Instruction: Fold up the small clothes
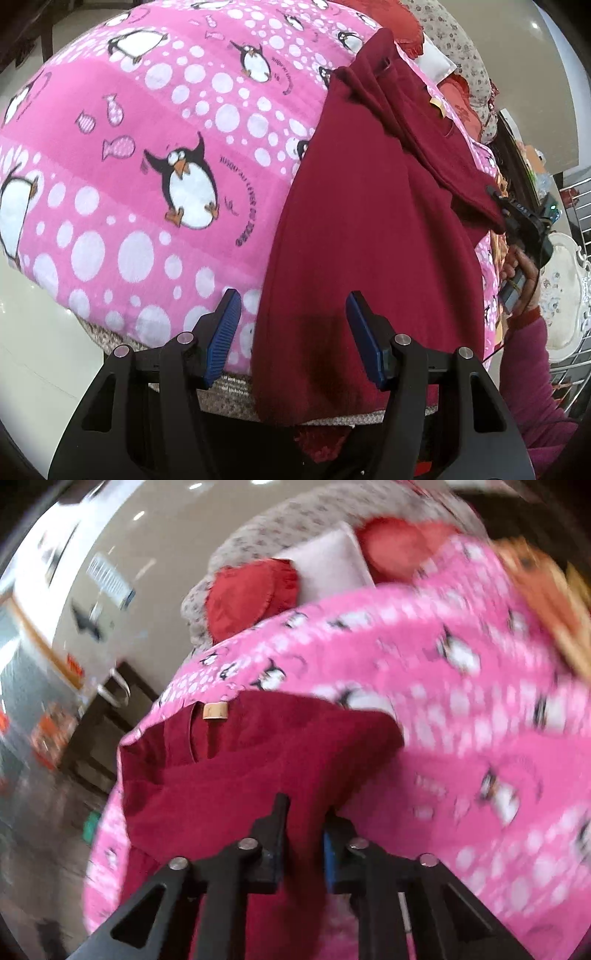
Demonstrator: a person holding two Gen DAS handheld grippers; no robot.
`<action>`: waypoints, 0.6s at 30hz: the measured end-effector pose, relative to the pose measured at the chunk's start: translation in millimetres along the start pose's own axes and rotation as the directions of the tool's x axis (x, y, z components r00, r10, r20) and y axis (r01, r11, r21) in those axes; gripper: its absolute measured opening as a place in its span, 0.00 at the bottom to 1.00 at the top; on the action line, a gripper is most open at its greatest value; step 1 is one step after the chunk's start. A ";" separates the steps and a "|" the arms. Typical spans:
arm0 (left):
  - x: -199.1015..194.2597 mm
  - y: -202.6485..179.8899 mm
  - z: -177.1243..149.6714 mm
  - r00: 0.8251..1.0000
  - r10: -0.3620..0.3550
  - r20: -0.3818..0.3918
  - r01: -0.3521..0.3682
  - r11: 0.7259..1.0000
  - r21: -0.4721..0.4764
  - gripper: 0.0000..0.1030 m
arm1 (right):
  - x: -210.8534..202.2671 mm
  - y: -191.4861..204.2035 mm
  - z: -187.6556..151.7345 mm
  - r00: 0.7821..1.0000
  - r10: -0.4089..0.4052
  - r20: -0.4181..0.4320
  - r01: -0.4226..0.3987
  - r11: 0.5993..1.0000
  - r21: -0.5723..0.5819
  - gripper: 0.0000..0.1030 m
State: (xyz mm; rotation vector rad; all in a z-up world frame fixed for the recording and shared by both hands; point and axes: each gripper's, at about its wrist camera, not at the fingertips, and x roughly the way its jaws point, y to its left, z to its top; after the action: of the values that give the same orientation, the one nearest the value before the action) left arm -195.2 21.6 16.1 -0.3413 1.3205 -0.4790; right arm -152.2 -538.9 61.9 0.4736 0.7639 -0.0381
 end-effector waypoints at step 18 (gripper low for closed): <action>1.1 -0.3 -3.2 1.000 -0.008 -0.023 0.009 0.998 0.060 0.68 | -56.2 -31.0 -35.5 0.989 0.124 -0.083 -0.109 0.980 0.167 0.45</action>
State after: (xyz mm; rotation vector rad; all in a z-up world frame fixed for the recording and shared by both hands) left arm -198.1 20.8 14.6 -0.2927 1.3241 -0.5300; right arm -222.7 -559.2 65.4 0.6780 0.8265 0.0315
